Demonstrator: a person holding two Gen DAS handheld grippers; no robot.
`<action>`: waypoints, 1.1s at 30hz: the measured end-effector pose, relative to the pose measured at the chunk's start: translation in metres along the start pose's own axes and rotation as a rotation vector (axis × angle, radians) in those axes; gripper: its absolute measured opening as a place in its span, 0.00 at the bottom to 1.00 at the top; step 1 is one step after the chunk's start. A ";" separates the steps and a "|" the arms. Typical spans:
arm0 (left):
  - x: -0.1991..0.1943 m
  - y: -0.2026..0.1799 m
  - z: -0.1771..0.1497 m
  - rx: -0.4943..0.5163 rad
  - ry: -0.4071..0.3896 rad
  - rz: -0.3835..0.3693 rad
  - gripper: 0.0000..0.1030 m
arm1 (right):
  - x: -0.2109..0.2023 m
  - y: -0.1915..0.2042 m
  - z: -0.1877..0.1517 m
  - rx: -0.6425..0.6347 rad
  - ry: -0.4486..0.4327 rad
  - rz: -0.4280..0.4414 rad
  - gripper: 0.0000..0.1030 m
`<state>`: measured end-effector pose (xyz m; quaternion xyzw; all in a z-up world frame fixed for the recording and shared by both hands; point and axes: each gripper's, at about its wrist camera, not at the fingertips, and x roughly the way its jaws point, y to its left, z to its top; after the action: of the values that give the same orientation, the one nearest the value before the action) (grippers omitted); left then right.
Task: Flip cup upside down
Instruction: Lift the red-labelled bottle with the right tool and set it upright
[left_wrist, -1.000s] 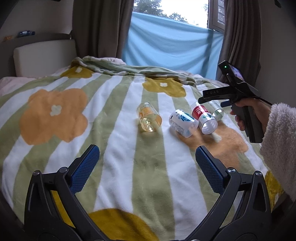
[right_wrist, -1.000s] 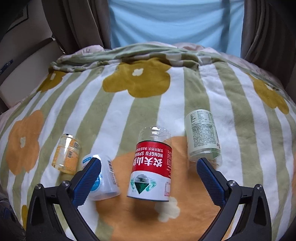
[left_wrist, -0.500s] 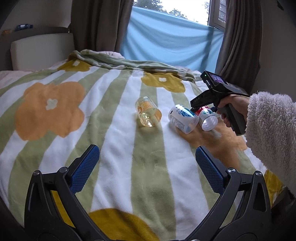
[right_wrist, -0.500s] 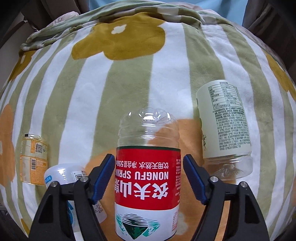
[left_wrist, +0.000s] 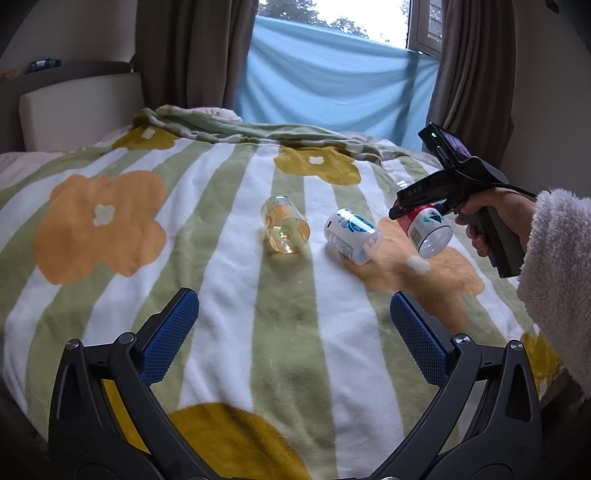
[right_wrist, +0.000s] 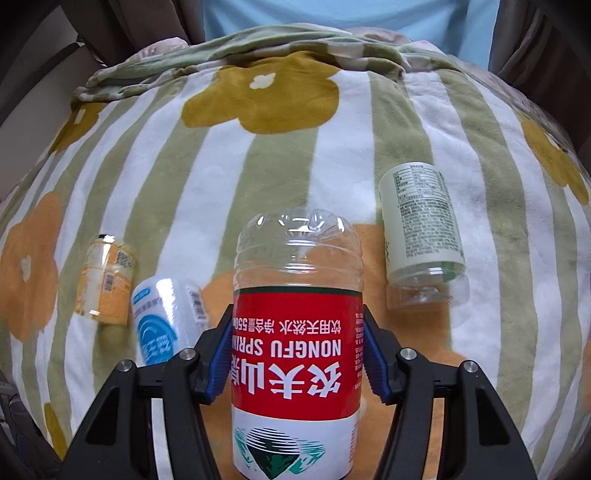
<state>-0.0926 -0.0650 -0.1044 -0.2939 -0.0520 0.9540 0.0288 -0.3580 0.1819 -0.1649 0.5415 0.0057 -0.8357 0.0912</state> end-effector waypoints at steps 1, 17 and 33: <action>-0.003 -0.002 0.000 0.003 -0.004 -0.002 1.00 | -0.010 0.005 -0.010 -0.016 -0.014 0.011 0.55; -0.046 -0.018 -0.006 0.042 -0.002 0.011 1.00 | -0.030 0.049 -0.150 -0.238 -0.007 -0.004 0.55; -0.042 -0.006 -0.013 0.025 0.053 0.025 1.00 | 0.006 0.042 -0.146 -0.101 0.094 0.032 0.61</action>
<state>-0.0506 -0.0611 -0.0914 -0.3195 -0.0357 0.9467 0.0218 -0.2220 0.1554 -0.2271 0.5751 0.0434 -0.8063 0.1315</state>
